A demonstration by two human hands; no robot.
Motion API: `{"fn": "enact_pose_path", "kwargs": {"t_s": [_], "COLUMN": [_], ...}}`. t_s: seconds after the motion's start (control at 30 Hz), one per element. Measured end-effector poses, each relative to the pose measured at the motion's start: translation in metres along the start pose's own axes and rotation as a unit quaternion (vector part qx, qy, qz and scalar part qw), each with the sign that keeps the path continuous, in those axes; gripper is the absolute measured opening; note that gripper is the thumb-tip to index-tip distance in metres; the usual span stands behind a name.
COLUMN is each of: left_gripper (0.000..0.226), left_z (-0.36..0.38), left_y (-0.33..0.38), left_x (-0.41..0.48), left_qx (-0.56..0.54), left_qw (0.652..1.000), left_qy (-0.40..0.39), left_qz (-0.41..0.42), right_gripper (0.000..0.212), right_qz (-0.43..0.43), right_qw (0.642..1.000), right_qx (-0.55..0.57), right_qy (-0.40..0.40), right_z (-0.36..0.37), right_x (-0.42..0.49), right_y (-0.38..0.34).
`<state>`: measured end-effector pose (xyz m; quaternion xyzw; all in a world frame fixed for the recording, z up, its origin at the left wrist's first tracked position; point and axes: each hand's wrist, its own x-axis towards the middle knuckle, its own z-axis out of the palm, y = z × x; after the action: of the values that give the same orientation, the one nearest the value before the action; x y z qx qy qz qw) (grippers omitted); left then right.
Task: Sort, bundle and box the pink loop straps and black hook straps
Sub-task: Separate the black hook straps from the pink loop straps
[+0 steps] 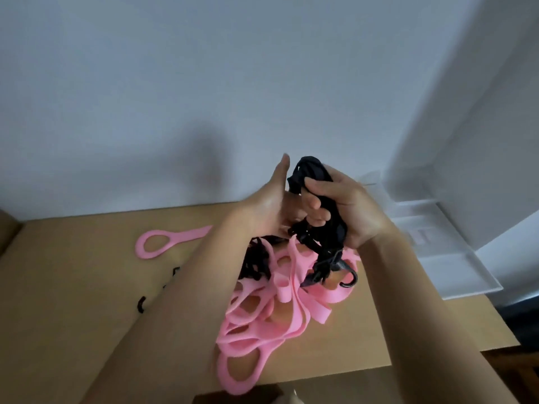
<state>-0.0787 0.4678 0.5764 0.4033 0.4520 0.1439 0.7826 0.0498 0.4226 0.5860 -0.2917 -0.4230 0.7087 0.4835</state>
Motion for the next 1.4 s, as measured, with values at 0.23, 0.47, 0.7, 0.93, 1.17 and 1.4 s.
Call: {"fn": "enact_pose_path", "kwargs": {"t_s": [0.23, 0.47, 0.7, 0.93, 1.17, 1.4], "left_gripper": [0.027, 0.022, 0.028, 0.029, 0.026, 0.014], "left_z": [-0.067, -0.116, -0.174, -0.178, -0.141, -0.097], "left_y": [0.008, -0.015, -0.064, -0.092, -0.105, -0.123], "left_x": [-0.075, -0.103, -0.125, -0.111, -0.081, -0.051], "left_qx": [-0.181, -0.338, -0.432, -0.399, -0.265, 0.209], "left_qw": [0.964, 0.903, 0.854, 0.883, 0.939, 0.957], "left_qy": [0.048, 0.142, 0.190, 0.173, 0.194, 0.199], "left_qz": [0.189, 0.223, 0.219, 0.174, 0.104, 0.041], "right_gripper": [0.014, 0.013, 0.073, 0.061, 0.017, 0.027], "right_qz": [0.070, 0.106, 0.045, 0.133, 0.087, 0.043], "right_qw": [0.976, 0.819, 0.684, 0.649, 0.675, 0.691], "right_qx": [-0.205, -0.563, -0.721, -0.716, -0.691, -0.666], "right_qy": [-0.006, 0.043, 0.101, 0.222, 0.242, 0.279], "right_z": [0.073, 0.103, 0.101, 0.051, 0.045, 0.042], "right_x": [0.036, 0.058, 0.064, 0.019, 0.019, 0.017], "right_y": [0.027, 0.091, 0.172, 0.208, 0.189, 0.178]}}
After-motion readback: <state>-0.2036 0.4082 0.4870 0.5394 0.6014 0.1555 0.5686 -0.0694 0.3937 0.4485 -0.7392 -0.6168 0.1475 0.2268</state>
